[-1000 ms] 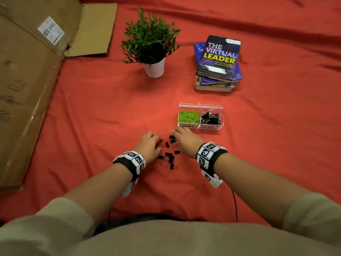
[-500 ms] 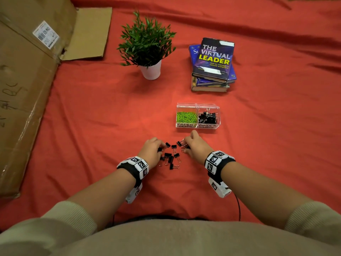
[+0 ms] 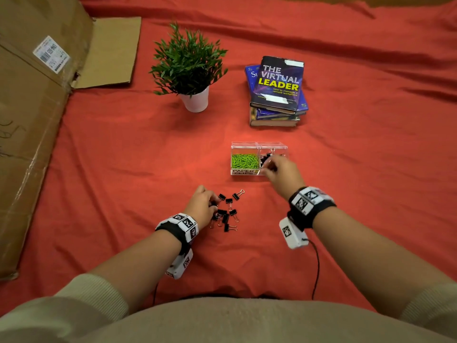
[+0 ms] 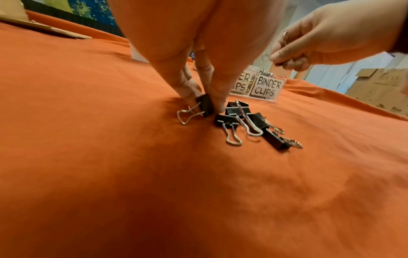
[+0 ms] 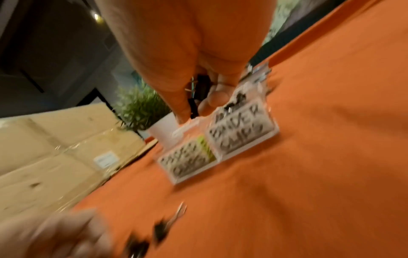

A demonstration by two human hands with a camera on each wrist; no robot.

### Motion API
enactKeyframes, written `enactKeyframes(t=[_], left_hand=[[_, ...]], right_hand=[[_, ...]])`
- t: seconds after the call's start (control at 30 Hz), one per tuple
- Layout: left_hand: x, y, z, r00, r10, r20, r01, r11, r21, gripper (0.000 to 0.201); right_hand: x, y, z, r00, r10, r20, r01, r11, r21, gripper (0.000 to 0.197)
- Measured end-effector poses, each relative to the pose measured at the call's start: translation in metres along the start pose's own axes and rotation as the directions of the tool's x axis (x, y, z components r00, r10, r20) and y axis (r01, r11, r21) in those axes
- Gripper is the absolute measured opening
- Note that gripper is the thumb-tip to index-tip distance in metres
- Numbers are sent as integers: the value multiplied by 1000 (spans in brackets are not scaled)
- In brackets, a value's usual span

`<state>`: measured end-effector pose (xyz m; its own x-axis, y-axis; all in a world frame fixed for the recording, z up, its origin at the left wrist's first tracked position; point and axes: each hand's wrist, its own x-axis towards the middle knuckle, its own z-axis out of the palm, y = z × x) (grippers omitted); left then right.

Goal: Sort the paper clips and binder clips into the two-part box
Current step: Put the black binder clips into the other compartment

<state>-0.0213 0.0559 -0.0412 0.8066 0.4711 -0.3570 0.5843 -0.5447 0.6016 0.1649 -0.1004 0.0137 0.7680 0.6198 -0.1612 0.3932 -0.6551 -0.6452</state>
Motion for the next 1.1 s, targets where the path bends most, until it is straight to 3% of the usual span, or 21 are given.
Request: enactKeyframes(t=[0.13, 0.27, 0.37, 0.47, 0.53, 0.63, 0.73, 0.8, 0.87, 1.03, 1.1], left_hand=[[5, 3, 0, 998, 48, 33, -48, 999, 19, 35], [9, 6, 1, 985, 121, 124, -141, 976, 167, 53], [12, 9, 2, 980, 128, 155, -164, 953, 255, 49], [14, 9, 3, 982, 128, 142, -158, 962, 223, 36], [15, 8, 3, 983, 132, 124, -157, 962, 222, 27], [16, 8, 2, 983, 148, 108, -169, 958, 231, 18], [17, 12, -1, 979, 168, 113, -191, 954, 232, 17], [15, 14, -3, 983, 153, 98, -172, 961, 219, 16], [14, 15, -4, 989, 133, 63, -141, 976, 167, 16], [11, 17, -18, 993, 71, -94, -73, 997, -16, 16], [8, 12, -24, 996, 50, -76, -51, 999, -11, 19]], right_hand=[[38, 13, -28, 991, 82, -110, -94, 990, -108, 9], [49, 18, -20, 998, 46, 52, -32, 969, -246, 12], [46, 21, -13, 991, -43, 126, 78, 953, -292, 20], [34, 15, -13, 998, -70, -3, 66, 944, -322, 23], [22, 3, -7, 986, -156, -59, 128, 935, -332, 22], [-1, -14, 18, 947, -294, 132, 320, 904, -283, 21], [-18, -20, 49, 864, -271, 425, 402, 879, -257, 27], [-20, -18, 64, 818, -259, 513, 451, 843, -293, 31], [-19, -14, 69, 807, -235, 541, 454, 833, -317, 33], [-19, -4, 67, 861, -202, 466, 375, 872, -314, 29], [-21, -8, 68, 852, -228, 472, 393, 874, -286, 32]])
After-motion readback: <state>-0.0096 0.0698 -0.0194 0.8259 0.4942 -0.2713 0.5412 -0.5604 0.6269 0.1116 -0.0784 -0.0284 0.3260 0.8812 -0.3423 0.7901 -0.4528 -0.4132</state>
